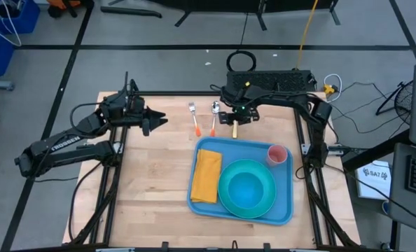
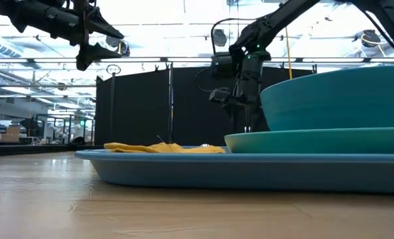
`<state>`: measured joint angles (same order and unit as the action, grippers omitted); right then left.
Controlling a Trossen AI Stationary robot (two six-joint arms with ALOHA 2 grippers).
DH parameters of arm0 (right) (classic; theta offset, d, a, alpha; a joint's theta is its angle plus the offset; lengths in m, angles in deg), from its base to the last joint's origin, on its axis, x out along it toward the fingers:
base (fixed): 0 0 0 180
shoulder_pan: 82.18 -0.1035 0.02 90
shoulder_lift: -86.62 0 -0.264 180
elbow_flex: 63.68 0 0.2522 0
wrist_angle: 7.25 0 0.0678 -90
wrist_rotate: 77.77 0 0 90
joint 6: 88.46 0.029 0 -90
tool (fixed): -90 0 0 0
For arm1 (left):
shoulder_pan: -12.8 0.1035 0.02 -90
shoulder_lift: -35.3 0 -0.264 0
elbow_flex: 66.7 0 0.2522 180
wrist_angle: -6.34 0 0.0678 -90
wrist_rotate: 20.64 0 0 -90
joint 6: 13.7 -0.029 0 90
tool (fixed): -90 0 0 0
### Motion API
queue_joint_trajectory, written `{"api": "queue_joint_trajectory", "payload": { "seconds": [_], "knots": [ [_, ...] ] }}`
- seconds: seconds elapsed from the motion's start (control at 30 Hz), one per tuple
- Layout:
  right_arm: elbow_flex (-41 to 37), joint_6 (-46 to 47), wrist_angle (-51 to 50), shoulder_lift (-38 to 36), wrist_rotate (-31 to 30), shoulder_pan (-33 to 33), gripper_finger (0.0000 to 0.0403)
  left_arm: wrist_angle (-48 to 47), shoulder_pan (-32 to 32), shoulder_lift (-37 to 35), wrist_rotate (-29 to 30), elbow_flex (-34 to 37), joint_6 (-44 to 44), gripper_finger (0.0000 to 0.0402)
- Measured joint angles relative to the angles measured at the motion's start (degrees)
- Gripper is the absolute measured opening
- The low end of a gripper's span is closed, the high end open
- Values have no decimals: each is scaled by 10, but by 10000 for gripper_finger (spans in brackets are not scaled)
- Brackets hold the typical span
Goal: Set up tray
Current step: Put the yellow knife on top of the yellow napkin
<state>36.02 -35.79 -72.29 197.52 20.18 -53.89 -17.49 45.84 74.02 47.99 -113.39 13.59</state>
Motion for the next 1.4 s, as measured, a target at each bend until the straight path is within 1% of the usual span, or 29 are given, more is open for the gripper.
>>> {"api": "queue_joint_trajectory", "payload": {
  "seconds": [0.2,0.5,0.63,0.8,1.0,1.17,1.27,1.33,1.4],
  "knots": [
    [0,-2,1,20,9,0,199,-2,0,0,-19,0,0,246],
    [-6,-2,16,25,-2,7,199,-4,0,0,-26,0,-1,246],
    [-14,17,16,28,45,14,198,-4,0,0,-27,0,-4,246],
    [-15,11,8,29,58,13,198,-4,0,0,-27,0,-8,246],
    [-15,4,5,65,73,9,198,-4,0,0,-28,0,-11,246],
    [-12,-8,-1,80,66,-5,198,-5,0,0,-32,0,-4,246],
    [-12,-10,0,80,52,-9,196,-5,-2,-1,-32,0,-2,246],
    [-13,-10,0,81,50,-9,187,-6,-2,-1,-32,0,-2,246],
    [-13,-11,-2,81,46,-9,168,-7,-2,-1,-32,0,-2,246]
  ]
}}
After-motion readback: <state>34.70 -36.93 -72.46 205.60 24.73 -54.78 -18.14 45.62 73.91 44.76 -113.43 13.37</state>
